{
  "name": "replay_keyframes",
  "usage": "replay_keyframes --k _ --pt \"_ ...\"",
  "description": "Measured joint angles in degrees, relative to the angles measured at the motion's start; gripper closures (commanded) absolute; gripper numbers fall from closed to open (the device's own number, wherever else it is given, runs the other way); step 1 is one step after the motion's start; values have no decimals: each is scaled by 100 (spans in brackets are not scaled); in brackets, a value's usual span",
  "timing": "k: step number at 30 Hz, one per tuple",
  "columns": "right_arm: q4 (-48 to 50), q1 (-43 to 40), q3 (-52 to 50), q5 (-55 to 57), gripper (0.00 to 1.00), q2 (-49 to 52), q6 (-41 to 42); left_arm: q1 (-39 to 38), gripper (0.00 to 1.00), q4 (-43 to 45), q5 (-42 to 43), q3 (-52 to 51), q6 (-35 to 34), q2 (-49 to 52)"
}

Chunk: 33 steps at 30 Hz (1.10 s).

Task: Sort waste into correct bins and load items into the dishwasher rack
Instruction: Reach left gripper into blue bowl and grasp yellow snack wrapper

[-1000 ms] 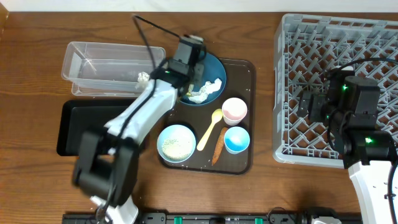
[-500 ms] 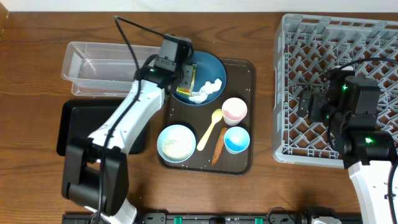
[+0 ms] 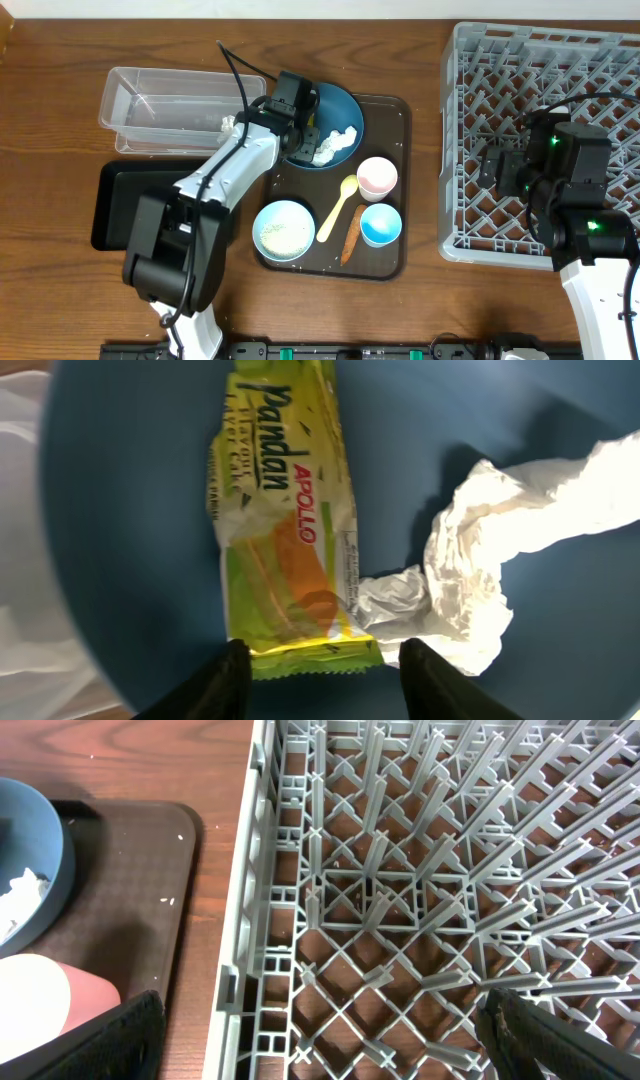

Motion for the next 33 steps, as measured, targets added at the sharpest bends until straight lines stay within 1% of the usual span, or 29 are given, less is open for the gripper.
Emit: replay_keyframes --k 6,9,15,20,29,32,33 --pt "2 0 0 0 1 0 0 0 44 109 66 0 -2 61" --pt "0 0 0 0 1 0 0 0 40 481 81 0 17 61" --pt "-4 0 2 0 1 0 0 0 39 1311 83 0 42 61" --pt "-50 0 2 0 1 0 0 0 39 1751 85 0 42 162" --pt "-61 0 2 0 1 0 0 0 39 2221 85 0 39 872" --pt "-63 0 2 0 1 0 0 0 40 2339 85 0 39 940" --pt "-63 0 2 0 1 0 0 0 42 2358 83 0 39 946"
